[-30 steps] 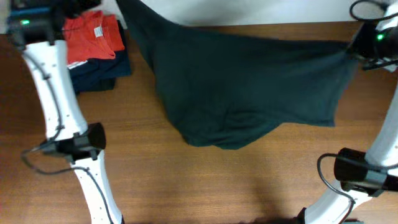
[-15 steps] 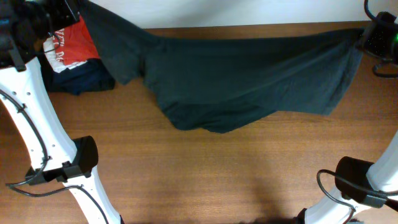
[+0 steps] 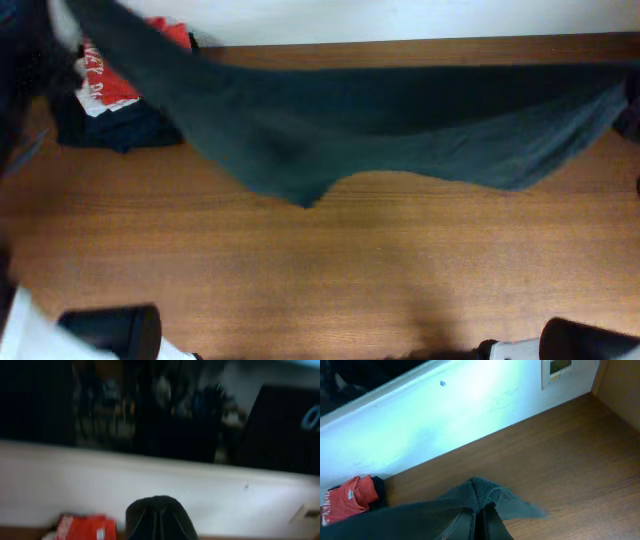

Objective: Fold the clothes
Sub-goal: 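Lift the shirt high with both grippers and lay it flat, then release the shirt and move both grippers to its lower corners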

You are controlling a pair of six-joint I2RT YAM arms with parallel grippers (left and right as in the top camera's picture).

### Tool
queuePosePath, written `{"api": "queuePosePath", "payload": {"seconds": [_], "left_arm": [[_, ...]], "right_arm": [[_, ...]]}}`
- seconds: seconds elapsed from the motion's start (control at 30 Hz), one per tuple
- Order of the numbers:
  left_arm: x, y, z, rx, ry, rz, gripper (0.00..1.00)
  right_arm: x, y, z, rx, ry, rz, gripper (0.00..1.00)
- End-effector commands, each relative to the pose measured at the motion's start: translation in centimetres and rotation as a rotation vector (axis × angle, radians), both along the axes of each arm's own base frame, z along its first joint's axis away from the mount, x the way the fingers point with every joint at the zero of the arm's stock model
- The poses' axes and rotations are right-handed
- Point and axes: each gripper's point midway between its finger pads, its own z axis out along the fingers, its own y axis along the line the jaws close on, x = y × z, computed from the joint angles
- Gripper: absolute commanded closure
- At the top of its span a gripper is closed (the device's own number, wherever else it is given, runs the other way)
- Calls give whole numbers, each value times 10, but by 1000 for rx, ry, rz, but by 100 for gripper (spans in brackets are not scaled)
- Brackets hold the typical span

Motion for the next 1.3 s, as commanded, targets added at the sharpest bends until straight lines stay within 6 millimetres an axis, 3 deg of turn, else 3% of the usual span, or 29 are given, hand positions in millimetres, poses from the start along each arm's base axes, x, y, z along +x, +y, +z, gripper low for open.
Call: {"api": "queuePosePath", "payload": {"seconds": [0.0,0.1,0.17,0.23,0.33,0.4,0.43,0.5,0.53,0.6,0.67,0.73,0.77,0.8,0.9,0.93,0.97,1.0,1.03,1.13,1.27], "left_arm": [[-42,5,30,36,-121,39,100],[-58,10,41,35,-167,73,100],[-55,10,38,34,-152,73,99],[-35,11,27,34,-102,73,100],[27,16,-9,35,35,91,100],[75,19,-46,37,148,93,99],[111,20,-79,47,236,91,100],[154,21,-123,72,339,83,100],[187,22,-162,95,417,76,99],[227,23,-213,101,508,68,99],[272,24,-282,100,612,61,99],[308,23,-338,102,660,55,99],[320,22,-355,102,667,54,99],[342,18,-390,105,675,45,99],[364,7,-416,110,647,31,99],[369,4,-421,112,638,26,99],[376,-2,-429,114,626,19,74],[378,-6,-435,115,630,14,16],[378,-8,-440,117,637,10,1],[376,-13,-440,120,646,2,1],[361,-14,-386,118,598,3,1]], "right_arm": [[-22,-3,13,-22,-48,-53,96],[-33,-11,18,-39,-66,-123,96],[-36,-17,18,-35,-68,-165,96],[-30,-20,16,-30,-60,-175,96],[-3,-28,1,-2,0,-182,96],[23,-35,-15,9,56,-182,96],[41,-41,-26,15,90,-182,96],[72,-50,-47,25,142,-181,96],[94,-56,-62,28,177,-179,96],[122,-64,-85,38,223,-178,96],[162,-75,-122,50,284,-177,96],[194,-84,-152,56,316,-175,96],[209,-88,-168,60,329,-174,96],[227,-92,-186,66,337,-169,96],[249,-98,-208,67,342,-169,94],[253,-100,-213,67,344,-169,84],[258,-101,-223,70,358,-169,28],[259,-101,-227,71,366,-169,1],[258,-101,-230,73,380,-170,1],[250,-100,-233,79,409,-171,1],[228,-94,-223,87,449,-171,1]]}}
